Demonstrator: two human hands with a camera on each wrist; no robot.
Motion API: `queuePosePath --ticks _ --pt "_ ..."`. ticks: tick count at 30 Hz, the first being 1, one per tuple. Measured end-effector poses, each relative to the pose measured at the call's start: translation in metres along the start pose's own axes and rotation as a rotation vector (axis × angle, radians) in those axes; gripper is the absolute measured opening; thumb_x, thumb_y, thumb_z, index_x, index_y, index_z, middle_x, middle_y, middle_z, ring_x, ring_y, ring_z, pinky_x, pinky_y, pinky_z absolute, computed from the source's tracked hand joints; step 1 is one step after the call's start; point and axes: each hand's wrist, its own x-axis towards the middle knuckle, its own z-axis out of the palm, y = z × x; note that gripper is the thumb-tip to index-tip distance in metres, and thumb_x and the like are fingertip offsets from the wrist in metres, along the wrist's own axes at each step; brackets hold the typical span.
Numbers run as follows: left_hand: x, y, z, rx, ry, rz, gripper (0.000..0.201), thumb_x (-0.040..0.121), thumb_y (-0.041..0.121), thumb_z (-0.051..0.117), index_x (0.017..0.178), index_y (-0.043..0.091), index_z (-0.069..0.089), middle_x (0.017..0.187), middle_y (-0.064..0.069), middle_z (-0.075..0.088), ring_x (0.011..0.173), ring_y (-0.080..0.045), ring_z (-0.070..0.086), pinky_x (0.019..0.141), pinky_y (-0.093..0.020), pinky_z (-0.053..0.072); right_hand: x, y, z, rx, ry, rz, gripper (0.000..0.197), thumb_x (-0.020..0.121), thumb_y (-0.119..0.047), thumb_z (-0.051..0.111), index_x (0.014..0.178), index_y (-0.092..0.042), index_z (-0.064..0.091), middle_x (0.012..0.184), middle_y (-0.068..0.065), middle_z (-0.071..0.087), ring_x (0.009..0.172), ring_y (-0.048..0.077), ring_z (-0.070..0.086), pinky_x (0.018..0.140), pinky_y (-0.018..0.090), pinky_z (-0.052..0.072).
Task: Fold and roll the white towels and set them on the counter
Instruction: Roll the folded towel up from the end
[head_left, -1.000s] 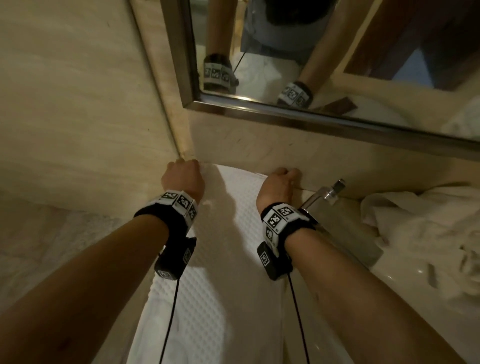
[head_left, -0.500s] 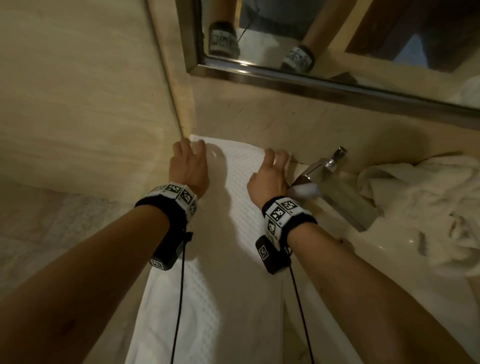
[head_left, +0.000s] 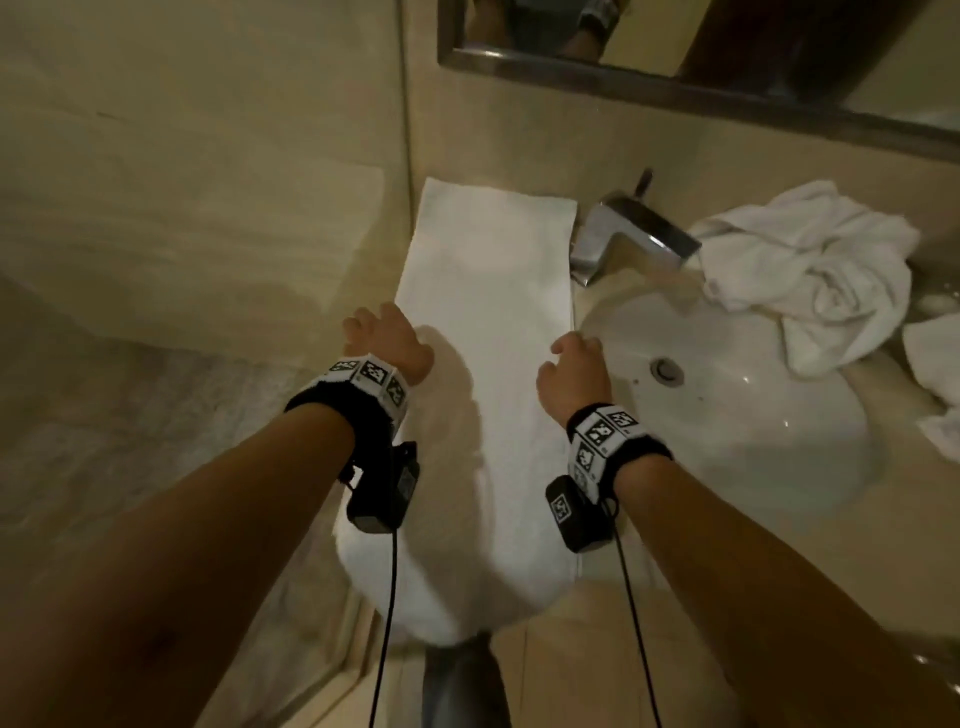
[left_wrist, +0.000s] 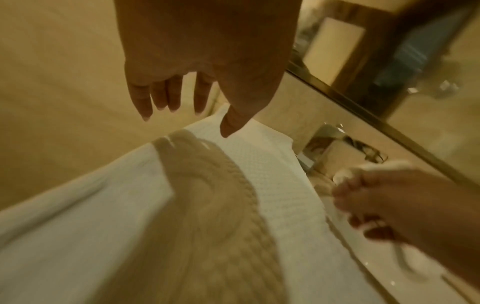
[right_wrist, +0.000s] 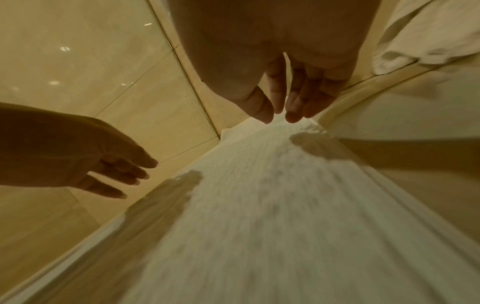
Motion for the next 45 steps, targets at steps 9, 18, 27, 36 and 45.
queuePosePath --ticks 9,18,27,36,45 --pt "-0.121 -0.095 0.025 -0.31 -0.119 -0.205 0.079 0.081 0.032 0.065 0.14 -0.001 0.024 0.14 -0.024 0.038 0.127 -0.041 0.039 0.103 -0.043 0.039 -0.164 0.047 0.029 0.197 0.153 0.312 0.018 0.095 -0.021 0.046 0.104 -0.009 0.056 0.109 0.01 0.061 0.088 0.024 0.054 0.071 0.028 0.039" --pt "-0.17 -0.153 0.075 -0.839 -0.245 -0.413 0.078 0.066 -0.016 0.053 0.138 0.0 0.025 0.122 -0.013 0.048 0.104 -0.029 0.048 0.07 -0.031 0.046 -0.21 0.096 0.091 0.541 0.014 0.686 0.031 0.09 -0.017 0.045 0.113 -0.007 0.062 0.114 0.011 0.065 0.088 0.024 0.057 0.065 0.024 0.043" --pt "-0.181 -0.19 0.113 -0.615 -0.405 -0.252 0.052 0.064 -0.003 0.075 0.112 0.003 0.057 0.105 -0.007 0.061 0.098 -0.025 0.055 0.077 -0.034 0.043 -0.22 0.119 0.123 0.438 -0.217 0.566 0.03 0.075 0.003 0.056 0.1 -0.013 0.058 0.094 0.003 0.059 0.087 0.021 0.056 0.069 0.024 0.046" --pt "-0.208 -0.194 0.127 -0.491 -0.573 -0.249 0.056 0.066 0.005 0.08 0.119 0.002 0.062 0.116 -0.013 0.063 0.108 -0.029 0.059 0.083 -0.03 0.046 -0.239 0.137 0.114 0.535 -0.239 0.507 0.035 0.069 0.011 0.051 0.097 -0.007 0.063 0.094 0.005 0.061 0.089 0.023 0.056 0.06 0.022 0.046" --pt "-0.229 -0.21 0.138 -0.529 -0.622 -0.304 0.06 0.072 0.005 0.076 0.127 0.007 0.052 0.124 -0.01 0.058 0.11 -0.029 0.055 0.093 -0.039 0.048 -0.261 0.167 0.127 0.447 -0.367 0.519 0.054 0.078 -0.017 0.076 0.127 -0.01 0.053 0.119 0.005 0.062 0.105 0.022 0.06 0.091 0.034 0.05"
